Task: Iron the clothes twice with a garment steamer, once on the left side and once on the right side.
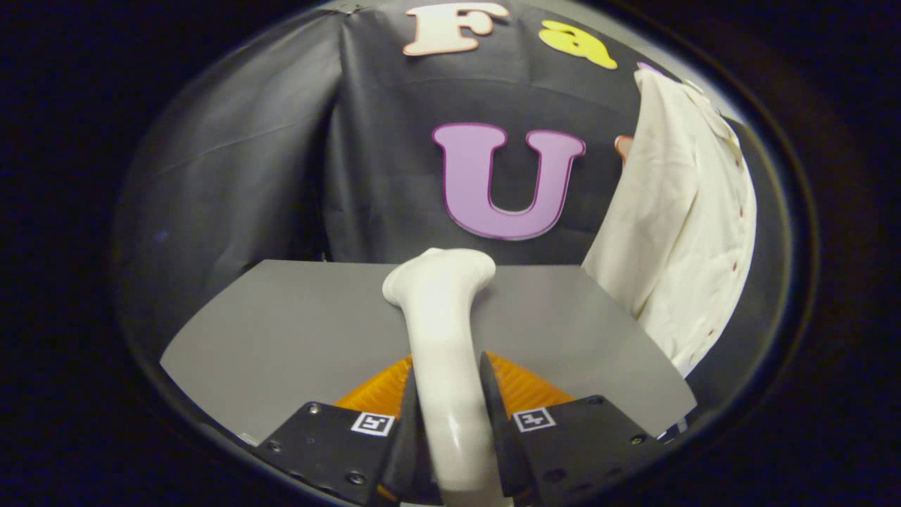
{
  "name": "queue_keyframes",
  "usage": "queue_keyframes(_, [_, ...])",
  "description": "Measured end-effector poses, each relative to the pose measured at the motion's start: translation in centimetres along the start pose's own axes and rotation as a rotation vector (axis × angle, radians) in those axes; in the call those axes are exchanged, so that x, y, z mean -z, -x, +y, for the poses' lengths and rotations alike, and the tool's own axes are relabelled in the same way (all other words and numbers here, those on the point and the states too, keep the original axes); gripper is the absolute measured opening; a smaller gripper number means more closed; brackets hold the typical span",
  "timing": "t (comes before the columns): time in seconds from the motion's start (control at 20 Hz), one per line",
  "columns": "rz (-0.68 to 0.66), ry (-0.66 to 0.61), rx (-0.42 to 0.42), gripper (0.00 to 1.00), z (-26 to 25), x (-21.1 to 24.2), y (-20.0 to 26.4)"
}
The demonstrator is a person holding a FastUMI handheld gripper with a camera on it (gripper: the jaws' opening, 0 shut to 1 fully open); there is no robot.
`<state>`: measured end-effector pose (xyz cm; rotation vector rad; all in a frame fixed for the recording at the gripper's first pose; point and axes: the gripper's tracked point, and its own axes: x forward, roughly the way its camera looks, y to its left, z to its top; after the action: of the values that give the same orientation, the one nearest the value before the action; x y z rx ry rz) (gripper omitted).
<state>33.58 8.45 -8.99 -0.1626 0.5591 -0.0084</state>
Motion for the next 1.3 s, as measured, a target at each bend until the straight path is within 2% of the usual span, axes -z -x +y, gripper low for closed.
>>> queue_keyframes(0.1, [-0.021, 0.053, 0.023, 0.55, -0.3, -0.2, 0.1])
queue_keyframes(0.25, [-0.109, 0.024, -0.007, 0.40, 0.1, -1.6, 1.3])
queue_keyframes(0.6, [-0.284, -0.071, -0.007, 0.37, -1.5, -3.6, 6.6])
queue_keyframes(0.85, [-0.442, -0.101, -0.008, 0.36, -2.8, -7.4, 12.2])
queue_keyframes(1.05, [-0.528, -0.110, 0.041, 0.36, -6.3, -10.0, 16.4])
queue_keyframes(1.3, [-0.569, -0.142, 0.083, 0.36, -11.4, -12.1, 18.1])
